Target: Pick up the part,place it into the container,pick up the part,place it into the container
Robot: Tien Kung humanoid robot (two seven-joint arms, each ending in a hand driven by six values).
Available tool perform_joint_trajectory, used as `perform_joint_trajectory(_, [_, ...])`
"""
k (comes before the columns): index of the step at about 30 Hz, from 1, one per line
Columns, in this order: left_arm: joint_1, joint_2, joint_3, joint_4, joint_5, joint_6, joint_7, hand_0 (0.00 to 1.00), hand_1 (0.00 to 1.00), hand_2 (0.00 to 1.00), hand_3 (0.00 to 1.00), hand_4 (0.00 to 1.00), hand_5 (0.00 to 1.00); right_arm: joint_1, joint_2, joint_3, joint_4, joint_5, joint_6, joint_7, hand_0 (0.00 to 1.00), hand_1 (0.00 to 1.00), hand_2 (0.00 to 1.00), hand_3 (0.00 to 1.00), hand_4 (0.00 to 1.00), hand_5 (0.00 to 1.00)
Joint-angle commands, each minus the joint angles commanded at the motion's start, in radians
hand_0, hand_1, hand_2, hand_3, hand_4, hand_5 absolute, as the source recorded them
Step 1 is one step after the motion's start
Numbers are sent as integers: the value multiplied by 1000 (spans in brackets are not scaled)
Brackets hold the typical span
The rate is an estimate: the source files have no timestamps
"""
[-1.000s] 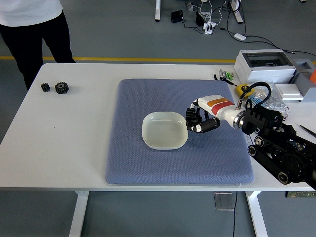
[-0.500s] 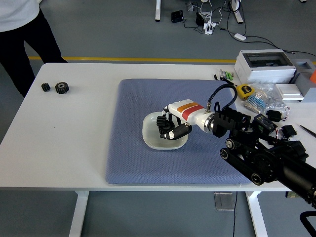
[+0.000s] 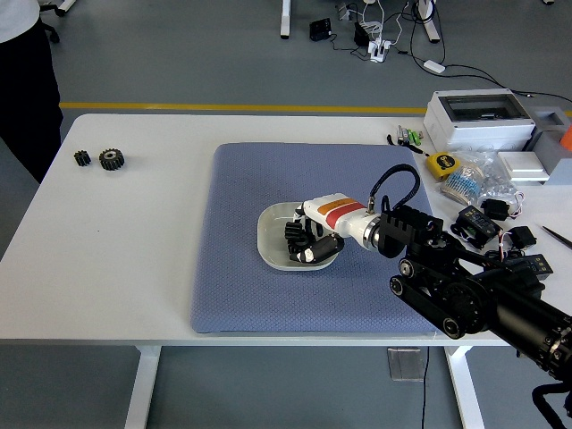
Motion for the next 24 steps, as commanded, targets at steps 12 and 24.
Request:
perform_joint_trajectory(12, [2,-1,0,0,2,-1,-1,711,672,672,567,602,571,1,0,22,16,5,-12,31,396,559,774,892,998,493])
perform_joint_trajectory(24, [5,1,-3,0,10,-2,-4,712,672,672,566,601,571,13,-42,104,160,-29,-15,33,399,558,782,881,998,497])
